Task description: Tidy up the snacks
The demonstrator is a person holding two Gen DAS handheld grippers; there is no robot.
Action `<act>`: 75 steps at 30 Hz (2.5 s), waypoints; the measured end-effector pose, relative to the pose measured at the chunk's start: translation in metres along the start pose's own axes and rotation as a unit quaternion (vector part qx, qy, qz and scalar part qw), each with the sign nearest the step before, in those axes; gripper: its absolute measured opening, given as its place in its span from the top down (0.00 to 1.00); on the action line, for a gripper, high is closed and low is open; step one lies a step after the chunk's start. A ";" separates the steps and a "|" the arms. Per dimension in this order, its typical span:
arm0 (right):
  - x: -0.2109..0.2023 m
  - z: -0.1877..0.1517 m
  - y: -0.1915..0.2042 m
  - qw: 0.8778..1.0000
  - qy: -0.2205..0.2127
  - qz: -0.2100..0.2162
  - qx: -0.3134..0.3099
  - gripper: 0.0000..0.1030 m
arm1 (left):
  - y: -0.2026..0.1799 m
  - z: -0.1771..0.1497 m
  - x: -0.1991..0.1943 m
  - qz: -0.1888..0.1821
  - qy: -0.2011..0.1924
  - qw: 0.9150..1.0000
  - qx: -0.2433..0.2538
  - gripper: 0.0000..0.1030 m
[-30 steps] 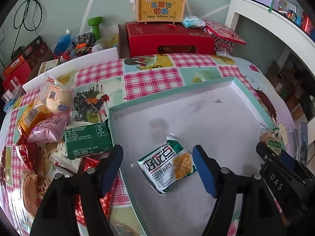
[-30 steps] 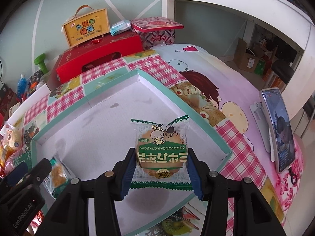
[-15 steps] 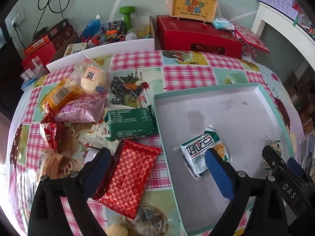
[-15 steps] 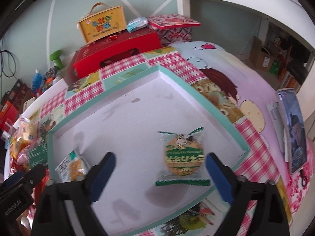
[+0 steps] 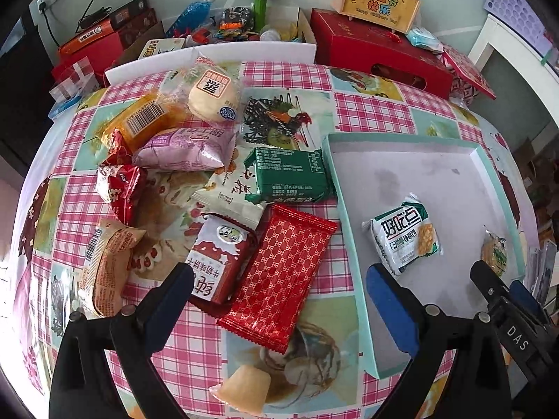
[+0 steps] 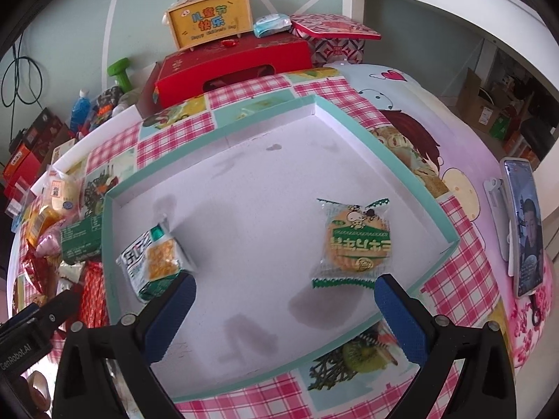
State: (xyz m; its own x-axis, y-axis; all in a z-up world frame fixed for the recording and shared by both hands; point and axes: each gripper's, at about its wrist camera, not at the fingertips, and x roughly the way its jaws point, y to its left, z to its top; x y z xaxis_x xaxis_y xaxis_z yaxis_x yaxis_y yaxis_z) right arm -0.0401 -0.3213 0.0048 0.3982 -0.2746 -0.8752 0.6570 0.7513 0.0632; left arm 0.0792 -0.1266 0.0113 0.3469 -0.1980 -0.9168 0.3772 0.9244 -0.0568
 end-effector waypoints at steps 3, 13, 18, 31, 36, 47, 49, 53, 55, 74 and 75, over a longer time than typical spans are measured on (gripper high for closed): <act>-0.005 -0.004 0.011 1.000 0.001 0.011 -0.008 0.00 | 0.008 -0.005 -0.005 0.016 -0.006 1.000 0.013 0.04; -0.023 -0.026 0.051 0.998 -0.004 0.039 -0.054 0.00 | 0.046 -0.021 -0.013 -0.005 0.003 1.000 -0.029 0.04; -0.030 -0.040 0.080 0.993 -0.011 0.055 -0.102 0.00 | 0.063 -0.032 -0.012 -0.009 0.017 0.998 -0.053 0.04; -0.035 -0.084 0.141 0.971 0.006 0.109 -0.214 0.00 | 0.096 -0.049 -0.010 0.004 0.040 0.996 -0.083 0.04; -0.040 -0.090 0.150 0.966 0.001 0.115 -0.230 0.02 | 0.102 -0.055 -0.009 0.022 0.049 0.995 -0.082 0.04; -0.040 -0.100 0.160 0.956 0.012 0.141 -0.255 0.12 | 0.106 -0.059 -0.005 0.038 0.065 0.994 -0.078 0.04; -0.037 -0.102 0.161 0.955 0.022 0.145 -0.258 0.16 | 0.108 -0.059 -0.003 0.039 0.068 0.994 -0.081 0.04; -0.029 -0.106 0.164 0.950 0.045 0.157 -0.267 0.18 | 0.113 -0.057 -0.001 0.040 0.070 0.993 -0.088 0.04; -0.025 -0.111 0.167 0.946 0.054 0.152 -0.281 0.18 | 0.114 -0.058 -0.001 0.038 0.070 0.993 -0.090 0.04; 0.003 -0.119 0.185 0.939 0.084 0.187 -0.277 0.50 | 0.111 -0.055 0.006 0.043 0.075 0.993 -0.083 0.04; 0.004 -0.118 0.186 0.940 0.085 0.190 -0.272 0.50 | 0.111 -0.055 0.006 0.044 0.075 0.993 -0.082 0.04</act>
State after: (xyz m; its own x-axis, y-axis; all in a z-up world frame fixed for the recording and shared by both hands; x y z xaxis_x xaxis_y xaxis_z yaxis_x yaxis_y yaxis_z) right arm 0.0083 -0.1125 -0.0437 0.3987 0.1401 -0.9063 0.0463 0.9839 0.1724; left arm 0.0756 -0.0074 -0.0227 0.2363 -0.0755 -0.9687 0.2024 0.9789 -0.0270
